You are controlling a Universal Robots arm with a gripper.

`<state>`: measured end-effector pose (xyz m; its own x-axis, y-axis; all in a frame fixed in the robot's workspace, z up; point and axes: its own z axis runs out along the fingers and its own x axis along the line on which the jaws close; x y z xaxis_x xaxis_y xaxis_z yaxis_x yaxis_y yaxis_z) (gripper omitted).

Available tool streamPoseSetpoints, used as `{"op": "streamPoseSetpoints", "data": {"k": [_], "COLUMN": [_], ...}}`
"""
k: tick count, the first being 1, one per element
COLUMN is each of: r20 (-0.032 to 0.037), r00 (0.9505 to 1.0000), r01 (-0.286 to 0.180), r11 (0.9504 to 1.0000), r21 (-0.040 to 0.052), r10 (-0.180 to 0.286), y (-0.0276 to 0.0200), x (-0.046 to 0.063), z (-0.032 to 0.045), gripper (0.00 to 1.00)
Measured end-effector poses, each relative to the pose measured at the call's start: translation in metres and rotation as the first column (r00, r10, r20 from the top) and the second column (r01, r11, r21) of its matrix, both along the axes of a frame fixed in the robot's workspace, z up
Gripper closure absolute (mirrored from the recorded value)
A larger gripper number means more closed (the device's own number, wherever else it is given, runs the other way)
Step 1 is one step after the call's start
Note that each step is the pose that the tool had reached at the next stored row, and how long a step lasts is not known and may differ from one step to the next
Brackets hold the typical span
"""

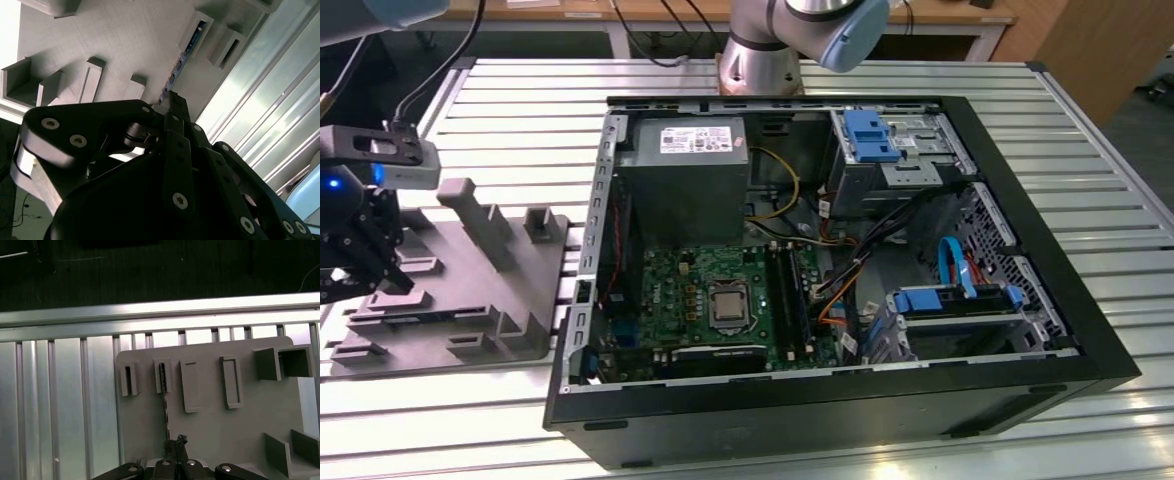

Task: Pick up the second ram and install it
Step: 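Pick up the second ram and move it above second insertion slot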

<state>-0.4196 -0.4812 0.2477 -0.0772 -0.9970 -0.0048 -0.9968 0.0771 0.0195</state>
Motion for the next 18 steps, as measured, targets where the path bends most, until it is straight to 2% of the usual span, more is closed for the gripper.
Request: {"op": "streamPoseSetpoints", "data": {"k": [8,18], "r20": [0.0046,0.0072], "r00": [0.9985,0.9983], "r01": [-0.055,-0.057], "r11": [0.9985,0.9983], "r21": [-0.0002,-0.0003], "r10": [0.055,0.057], "y": [0.0000,0.0000], "x": [-0.001,-0.004], "z": [-0.0078,-0.0198], "gripper": [0.90,0.90]}}
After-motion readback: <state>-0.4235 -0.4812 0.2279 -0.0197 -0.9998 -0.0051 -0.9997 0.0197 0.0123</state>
